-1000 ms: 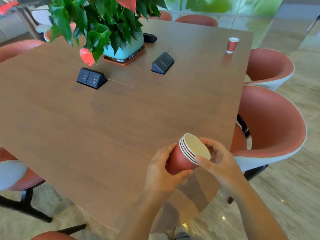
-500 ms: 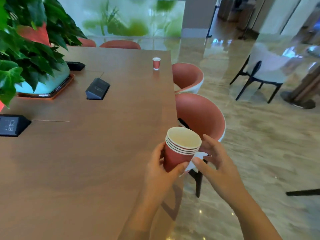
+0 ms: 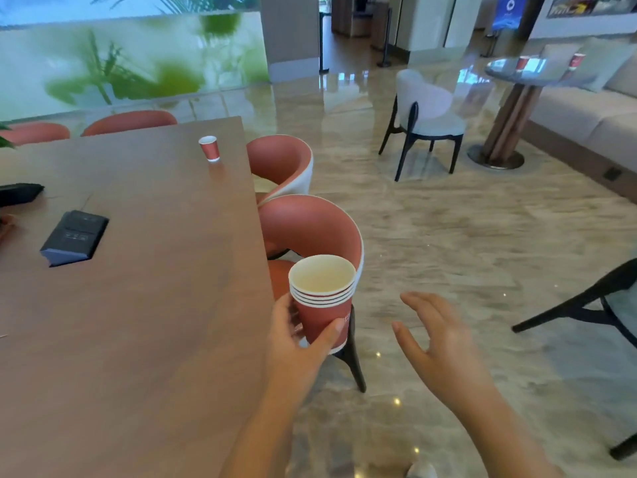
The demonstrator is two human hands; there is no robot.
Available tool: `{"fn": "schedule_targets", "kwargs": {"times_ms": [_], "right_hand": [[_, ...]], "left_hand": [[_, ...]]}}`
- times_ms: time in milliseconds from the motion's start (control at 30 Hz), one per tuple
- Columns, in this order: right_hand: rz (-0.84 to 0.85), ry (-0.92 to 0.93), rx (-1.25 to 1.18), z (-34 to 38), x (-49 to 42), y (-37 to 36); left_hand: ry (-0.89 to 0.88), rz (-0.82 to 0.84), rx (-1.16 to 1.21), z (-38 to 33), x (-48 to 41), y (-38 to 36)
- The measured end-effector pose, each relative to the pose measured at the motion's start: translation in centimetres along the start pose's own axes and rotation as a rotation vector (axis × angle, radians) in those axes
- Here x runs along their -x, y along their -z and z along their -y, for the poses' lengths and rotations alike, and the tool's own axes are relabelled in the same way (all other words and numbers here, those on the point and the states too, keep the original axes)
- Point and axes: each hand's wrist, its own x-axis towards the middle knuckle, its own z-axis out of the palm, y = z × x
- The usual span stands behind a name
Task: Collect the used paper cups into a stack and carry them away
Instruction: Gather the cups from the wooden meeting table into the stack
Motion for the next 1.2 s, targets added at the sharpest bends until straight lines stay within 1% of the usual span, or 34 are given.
{"fn": "schedule_targets", "kwargs": {"times_ms": [133, 333, 467, 633, 833, 1033, 1200], "right_hand": [[-0.032, -0.021, 0.039, -6.2, -3.2, 2.1], [-0.079, -0.017, 0.093, -15.7, -8.7, 6.4], [-0.085, -0.047, 0.084, -20.9, -11.8, 8.6], [-0.085, -0.069, 0.069, -25.9, -15.3, 9.3], [-0.066, -0.097, 0.103, -31.0, -21.1, 8.2], [-0.031, -0.102, 0.119, -35.1, -31.3, 6.2], [0.031, -0.052, 0.103, -36.3, -42.5, 4.2]], "left_hand": [[-0.017, 0.083, -0.018, 0.3, -3.3, -7.3], [-0.077, 0.187, -0.044, -0.8, -8.9, -20.6], [-0.094, 0.21, -0.092, -0.6, -11.6, -26.6], [0.001, 0.176, -0.082, 1.3, -15.1, -30.6], [0.067, 0.168, -0.106, 3.8, -21.2, -35.1], [0.095, 0.122, -0.138, 5.8, -31.3, -37.8], [0.087, 0.039, -0.155, 4.9, -42.0, -39.5]]}}
